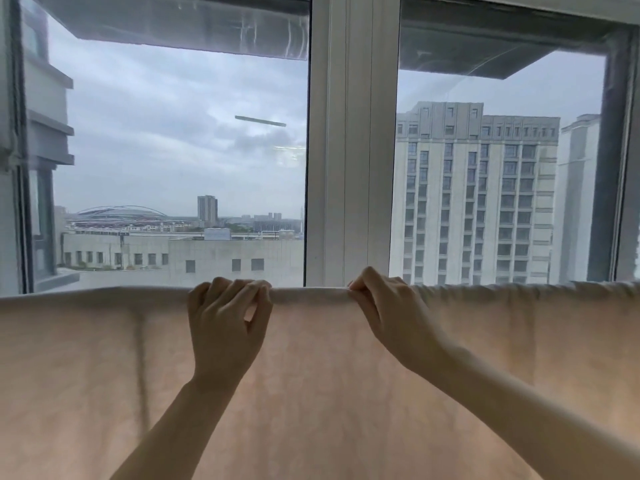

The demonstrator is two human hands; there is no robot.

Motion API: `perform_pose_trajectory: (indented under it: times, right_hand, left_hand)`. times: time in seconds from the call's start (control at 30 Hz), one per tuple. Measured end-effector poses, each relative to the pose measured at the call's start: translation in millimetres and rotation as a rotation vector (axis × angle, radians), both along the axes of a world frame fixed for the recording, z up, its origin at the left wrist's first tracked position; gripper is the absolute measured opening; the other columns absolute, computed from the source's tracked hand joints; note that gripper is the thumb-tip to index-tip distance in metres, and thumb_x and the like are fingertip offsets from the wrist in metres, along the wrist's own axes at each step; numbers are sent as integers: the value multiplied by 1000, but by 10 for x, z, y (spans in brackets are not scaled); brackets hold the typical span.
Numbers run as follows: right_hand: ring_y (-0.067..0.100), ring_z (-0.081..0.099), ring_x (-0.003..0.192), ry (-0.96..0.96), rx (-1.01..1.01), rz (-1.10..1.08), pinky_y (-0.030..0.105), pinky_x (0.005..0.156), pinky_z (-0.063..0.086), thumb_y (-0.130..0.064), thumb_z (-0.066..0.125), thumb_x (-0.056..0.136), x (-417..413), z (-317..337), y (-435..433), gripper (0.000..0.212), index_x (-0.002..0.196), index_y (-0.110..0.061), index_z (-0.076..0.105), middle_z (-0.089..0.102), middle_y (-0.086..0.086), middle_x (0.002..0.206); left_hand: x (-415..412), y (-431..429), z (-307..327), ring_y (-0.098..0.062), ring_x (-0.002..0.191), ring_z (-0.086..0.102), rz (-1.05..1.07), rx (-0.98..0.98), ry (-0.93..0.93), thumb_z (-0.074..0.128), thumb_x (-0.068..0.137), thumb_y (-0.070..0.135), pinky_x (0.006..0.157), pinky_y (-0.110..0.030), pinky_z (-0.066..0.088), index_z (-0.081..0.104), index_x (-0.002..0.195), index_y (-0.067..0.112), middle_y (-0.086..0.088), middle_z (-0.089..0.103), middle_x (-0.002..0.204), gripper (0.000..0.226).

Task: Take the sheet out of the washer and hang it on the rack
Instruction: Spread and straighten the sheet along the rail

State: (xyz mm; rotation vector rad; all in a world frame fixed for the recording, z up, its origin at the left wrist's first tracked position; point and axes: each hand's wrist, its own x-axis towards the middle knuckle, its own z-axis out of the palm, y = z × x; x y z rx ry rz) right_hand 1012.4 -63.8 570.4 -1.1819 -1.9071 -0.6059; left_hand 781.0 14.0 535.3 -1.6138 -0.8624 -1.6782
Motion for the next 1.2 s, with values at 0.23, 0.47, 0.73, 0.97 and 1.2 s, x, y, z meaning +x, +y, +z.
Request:
perform_pose_trajectory:
  times: [0.23, 0.47, 0.73, 0.97, 1.2]
  right_hand:
    - [9, 52, 51, -39, 28, -182, 20, 48, 32, -38, 45, 99, -72, 204, -35, 17, 91, -24, 50, 58, -9, 63]
    - [18, 65, 68, 84, 15, -158, 33, 68, 54, -27, 61, 93, -52, 517, 42, 9, 92, -19, 64, 70, -2, 77]
    - [-5, 58, 62, 151, -307, -71, 4, 52, 38, -23, 72, 85, 154, 553, 239, 4, 83, -20, 74, 60, -20, 65]
    - [8, 64, 72, 73, -146, -83, 12, 64, 44, -19, 67, 89, 85, 431, 164, 6, 91, -18, 72, 71, -5, 79]
    - [4, 65, 87, 124, -161, -37, 16, 81, 52, -13, 64, 90, 394, 234, -92, 11, 99, -16, 68, 70, -7, 92]
  left_hand:
    - [-70, -140, 1, -17, 81, 59, 39, -32, 82, 50, 98, 25, 85, -34, 34, 71, 92, 19, 9, 69, 86, 22]
    - [-70, -367, 132, -23, 87, 60, 12, -325, 180, 41, 98, 30, 88, -38, 39, 69, 104, 18, 4, 70, 94, 30]
    - [-30, -434, 58, -27, 119, 55, 36, -367, 331, 63, 87, 11, 111, -50, 33, 59, 129, 14, -2, 63, 127, 42]
    - [359, -491, 48, -29, 125, 51, 70, -332, 436, 61, 87, 18, 109, -55, 34, 54, 137, 15, -3, 57, 136, 51]
    - [501, -366, -44, -32, 119, 56, 116, -218, 378, 59, 88, 19, 107, -58, 35, 59, 131, 14, -7, 61, 130, 43]
